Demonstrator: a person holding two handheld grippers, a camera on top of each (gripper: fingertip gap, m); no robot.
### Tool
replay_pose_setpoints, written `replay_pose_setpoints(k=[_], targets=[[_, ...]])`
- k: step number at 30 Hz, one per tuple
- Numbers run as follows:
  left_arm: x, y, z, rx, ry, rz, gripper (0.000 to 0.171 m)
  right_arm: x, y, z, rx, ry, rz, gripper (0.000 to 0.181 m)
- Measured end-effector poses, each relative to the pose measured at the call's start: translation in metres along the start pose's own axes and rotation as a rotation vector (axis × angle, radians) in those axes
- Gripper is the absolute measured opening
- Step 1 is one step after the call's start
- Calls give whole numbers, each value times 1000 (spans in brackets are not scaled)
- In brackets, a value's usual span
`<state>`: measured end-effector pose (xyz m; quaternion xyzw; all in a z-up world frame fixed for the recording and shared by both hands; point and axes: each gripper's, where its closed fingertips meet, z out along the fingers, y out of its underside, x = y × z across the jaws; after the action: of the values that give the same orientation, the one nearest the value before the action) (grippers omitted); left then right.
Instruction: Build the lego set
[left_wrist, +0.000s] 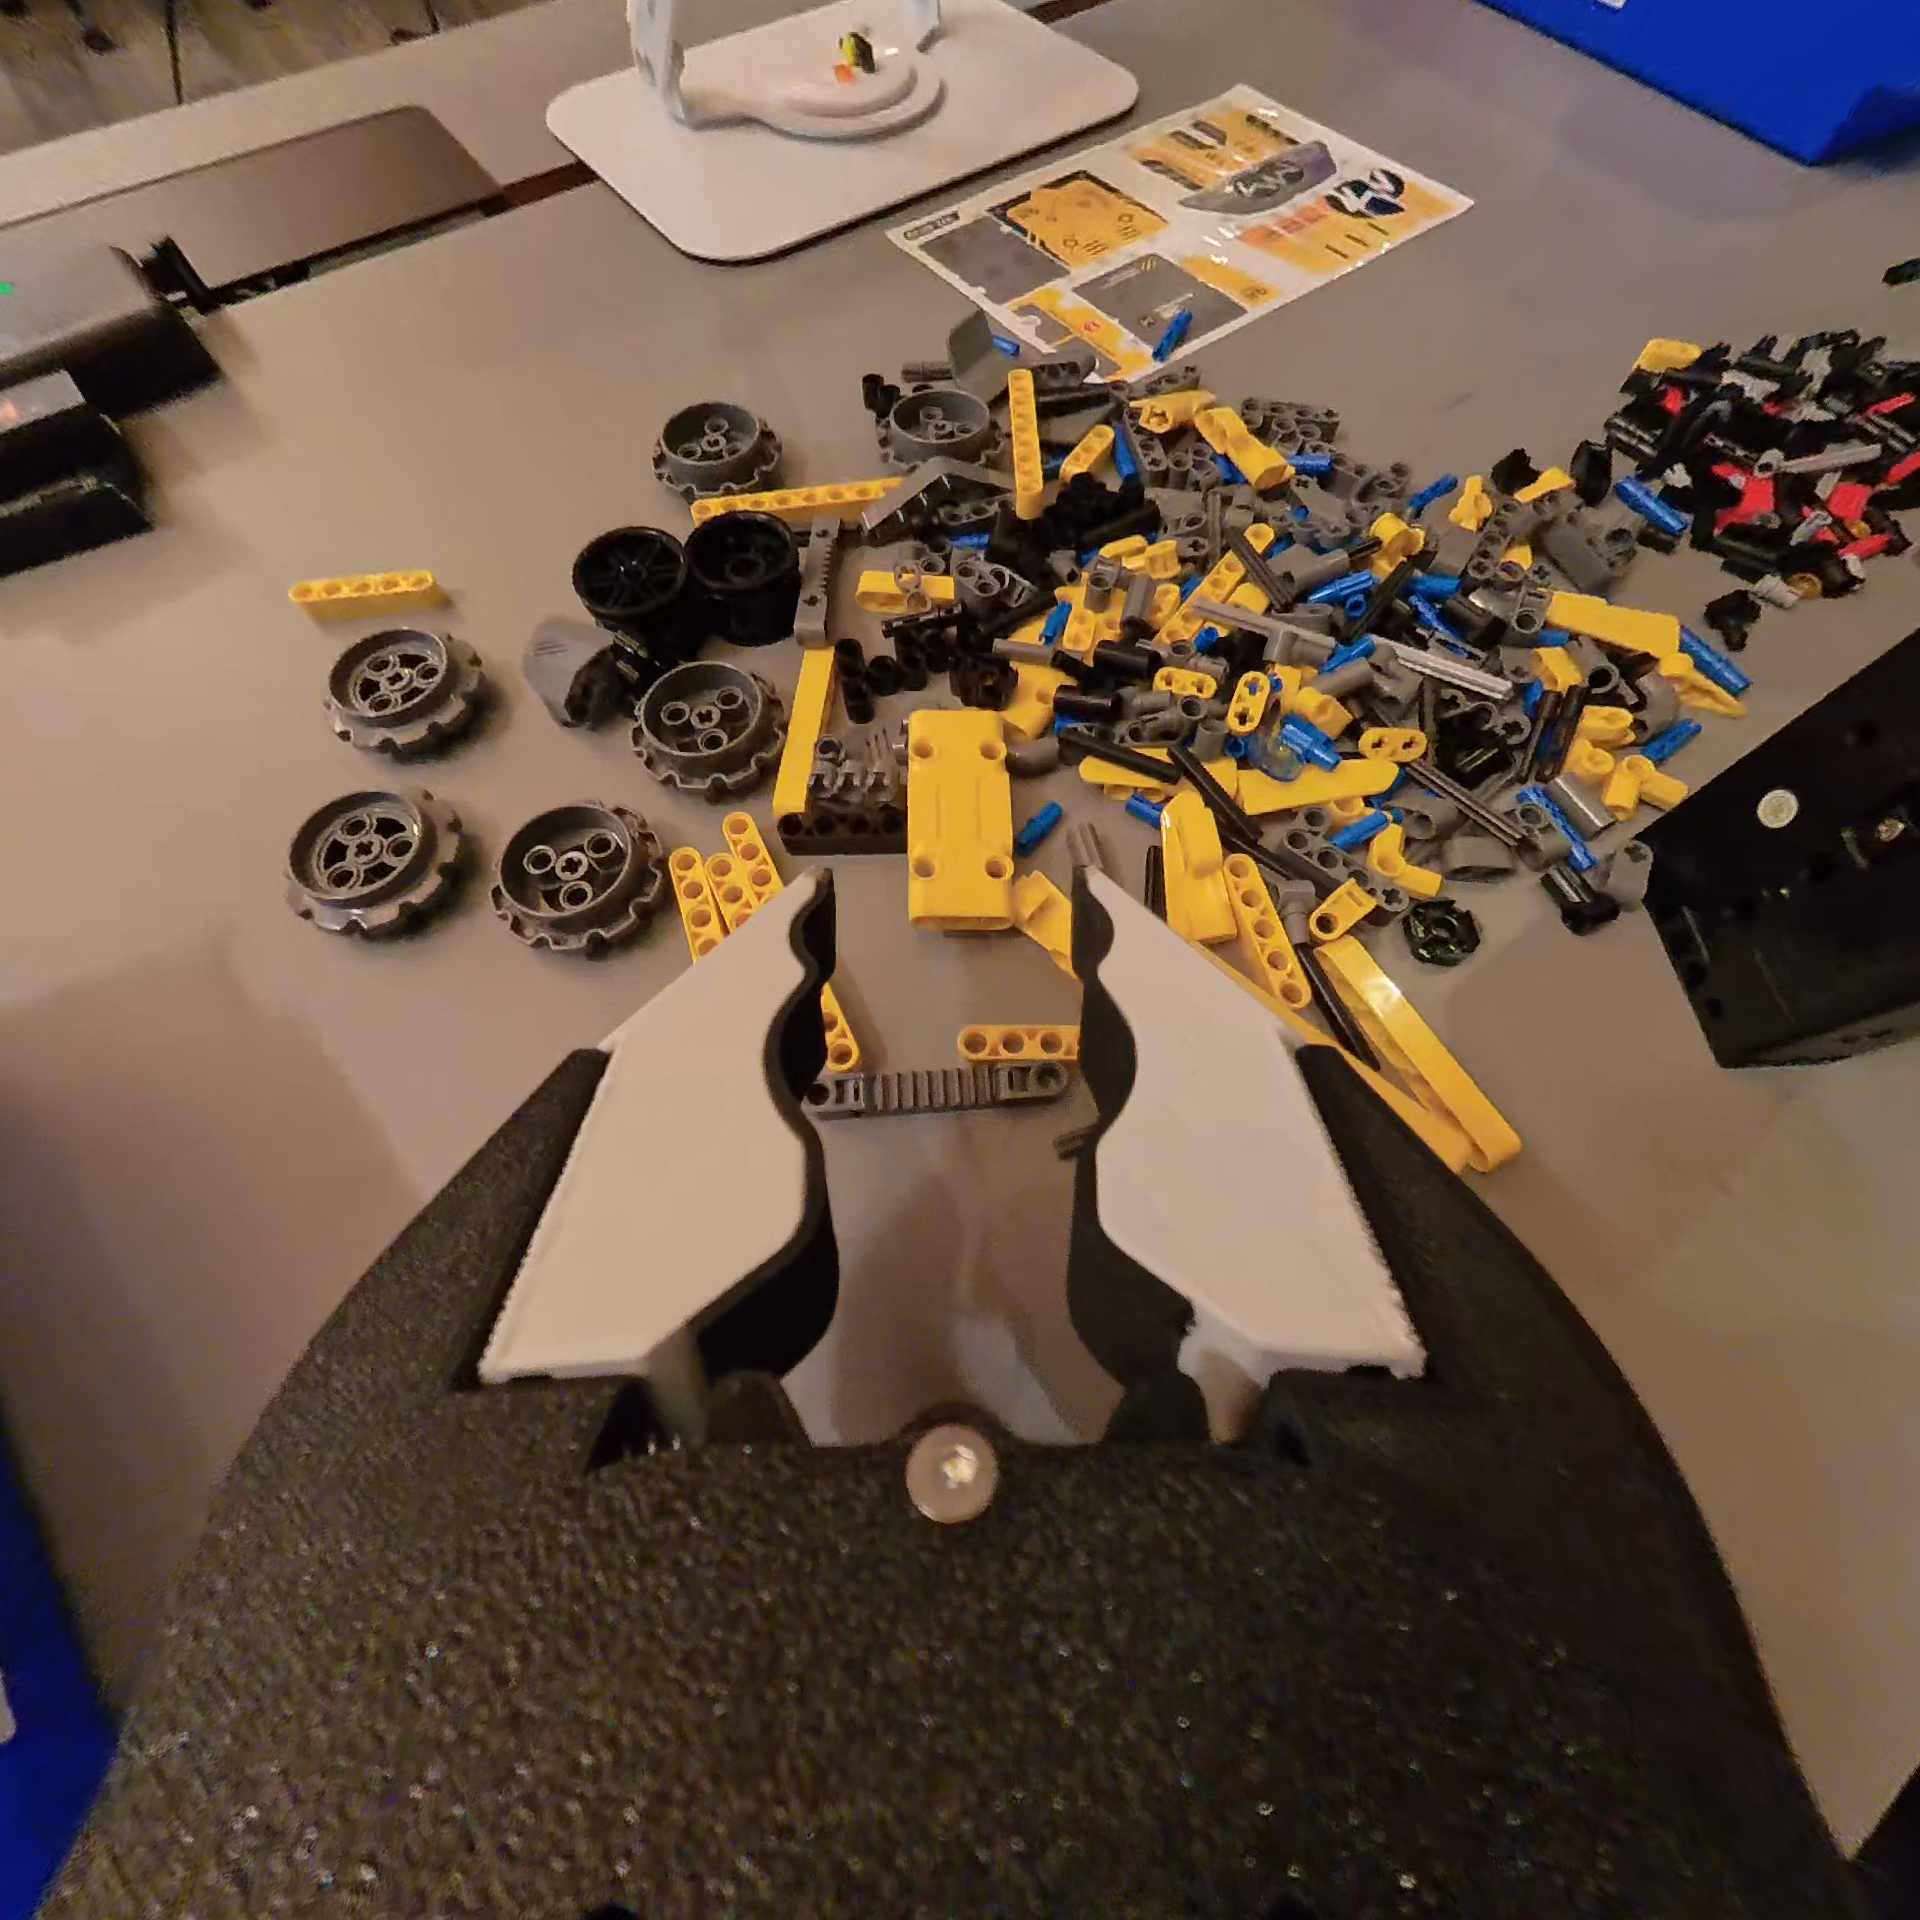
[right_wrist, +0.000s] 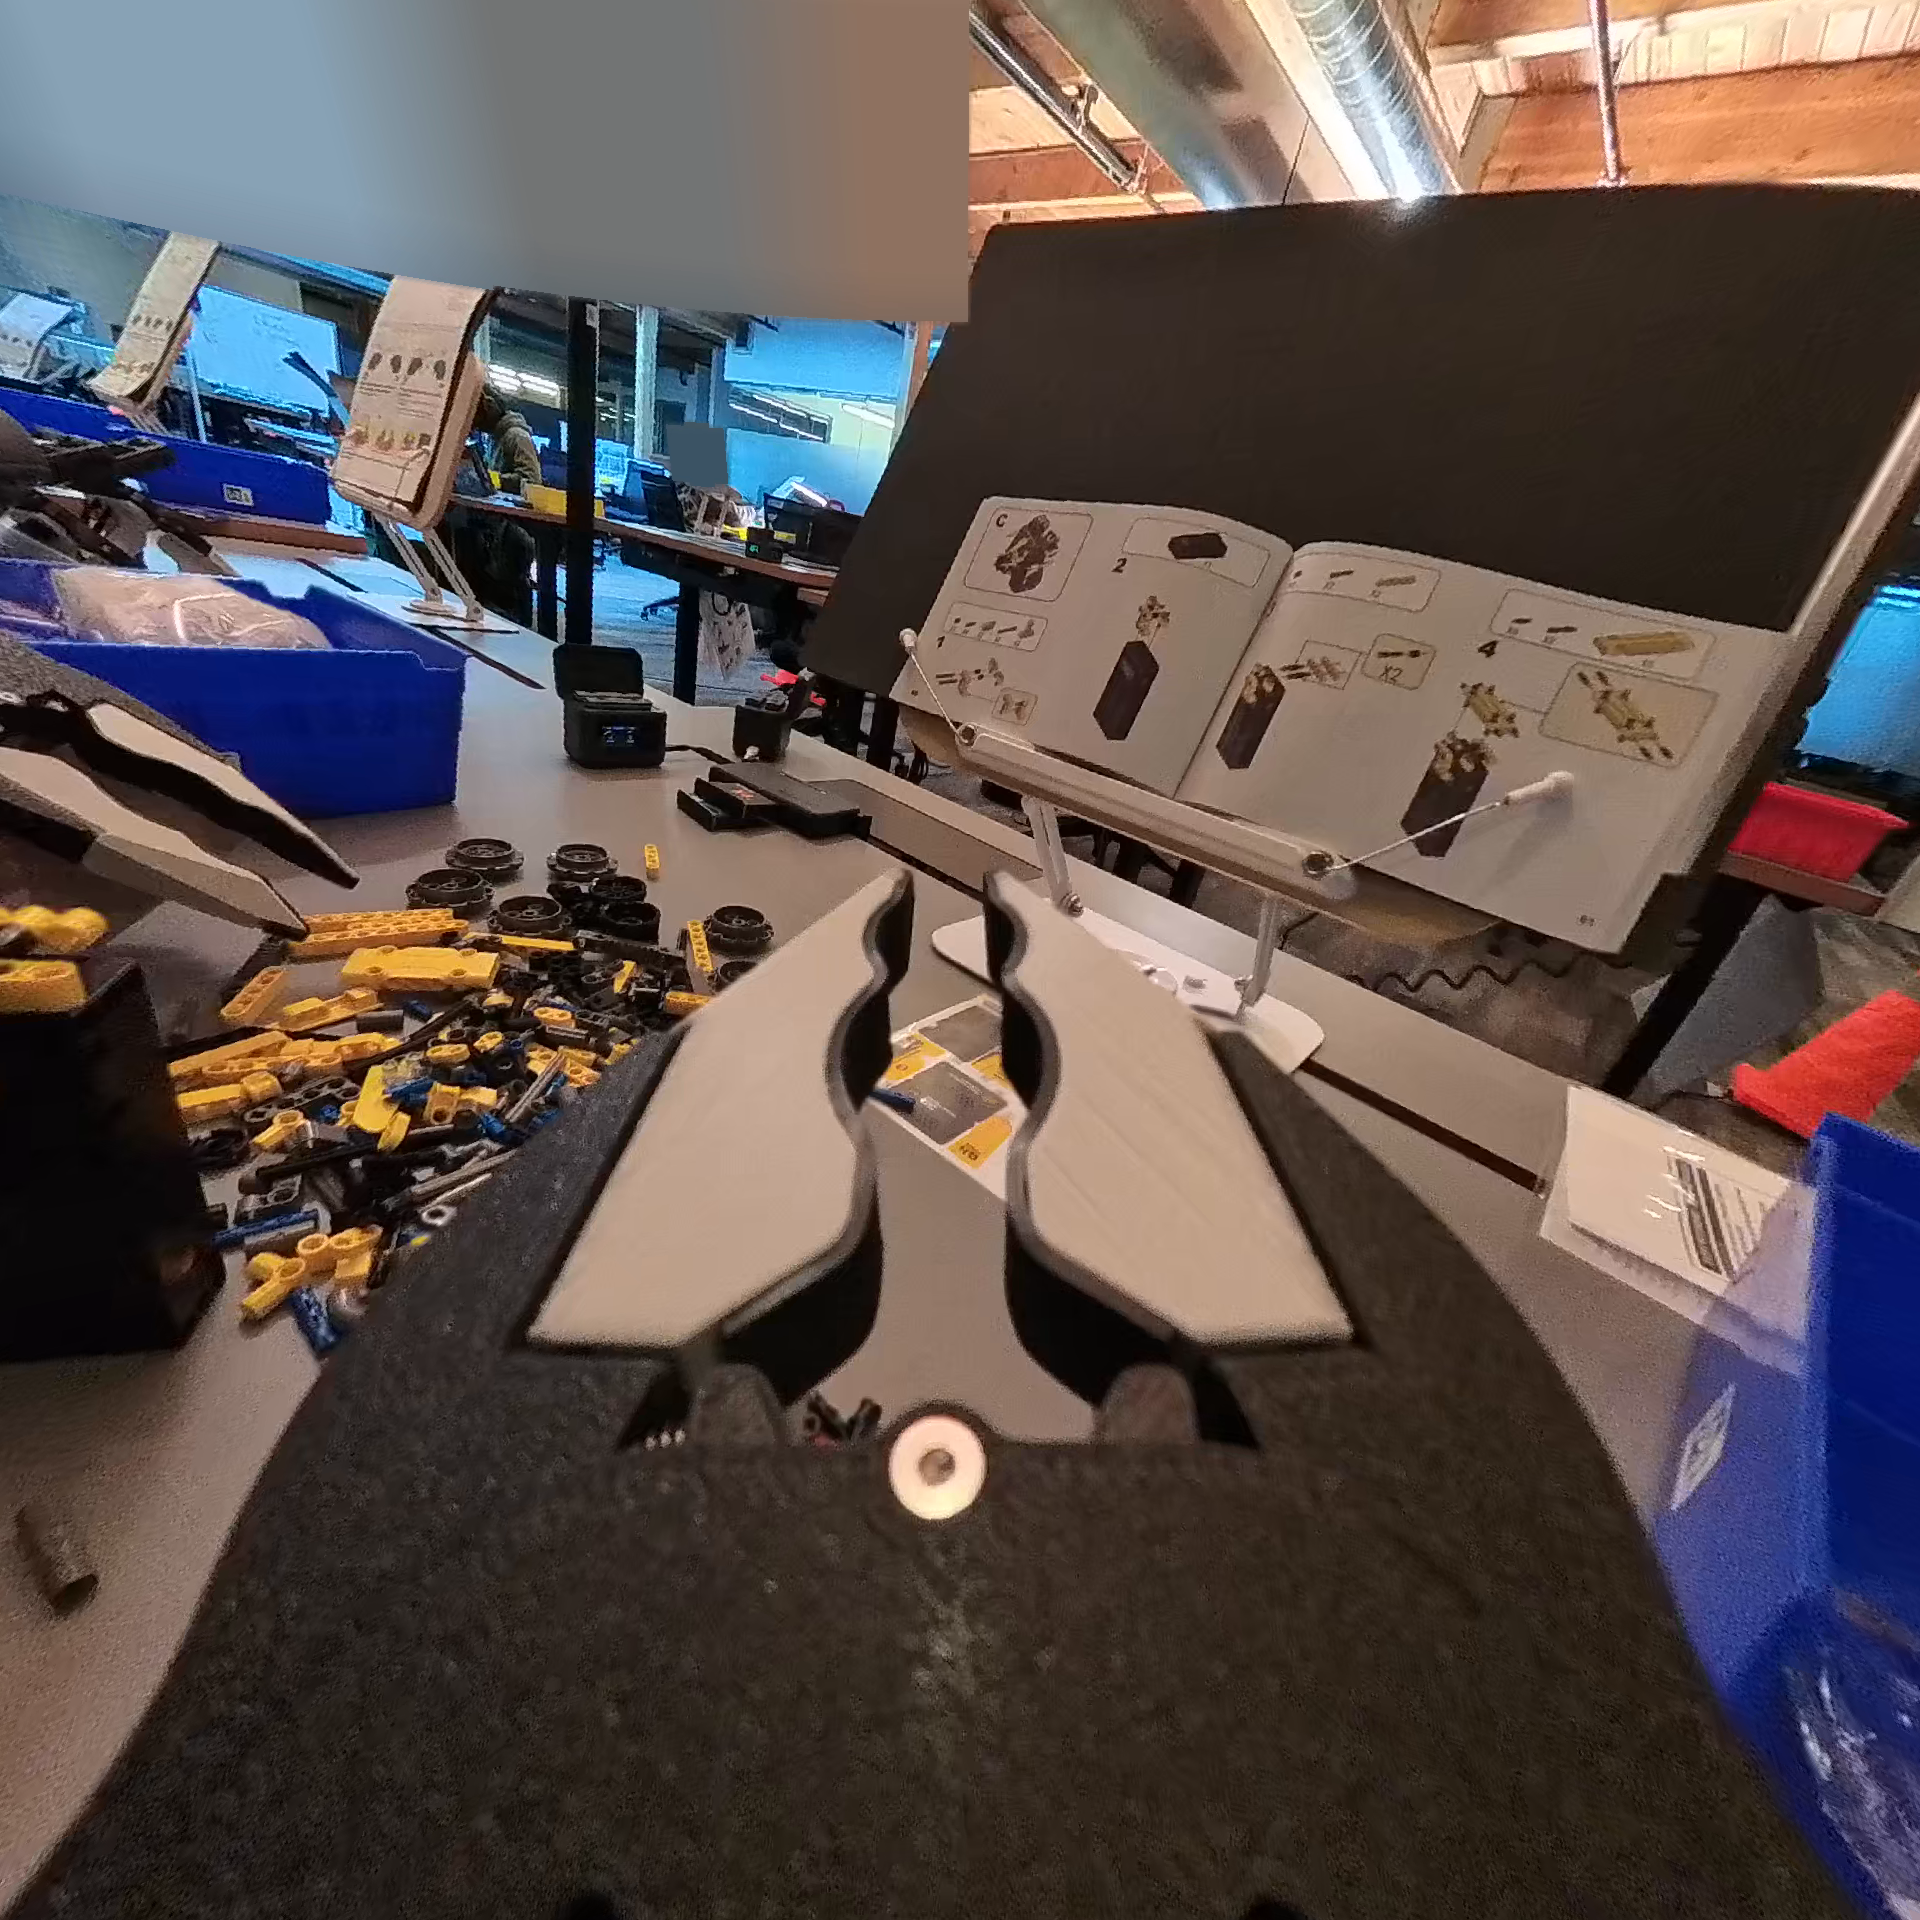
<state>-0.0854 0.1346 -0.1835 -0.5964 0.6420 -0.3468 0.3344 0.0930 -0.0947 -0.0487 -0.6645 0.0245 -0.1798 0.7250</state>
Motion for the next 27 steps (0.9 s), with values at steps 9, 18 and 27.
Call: replay_pose_setpoints(k=[9, 18, 27], targets=[[2, 3, 16, -57, -15, 14, 45, 10, 0, -10, 18, 31, 68, 13], [-1, 6, 27, -106, -11, 13, 45, 6, 8, -4, -27, 29, 38, 13], [-4, 3, 39, -136, -20, 65, 24, 9, 16, -2, -46, 21, 79, 13]])
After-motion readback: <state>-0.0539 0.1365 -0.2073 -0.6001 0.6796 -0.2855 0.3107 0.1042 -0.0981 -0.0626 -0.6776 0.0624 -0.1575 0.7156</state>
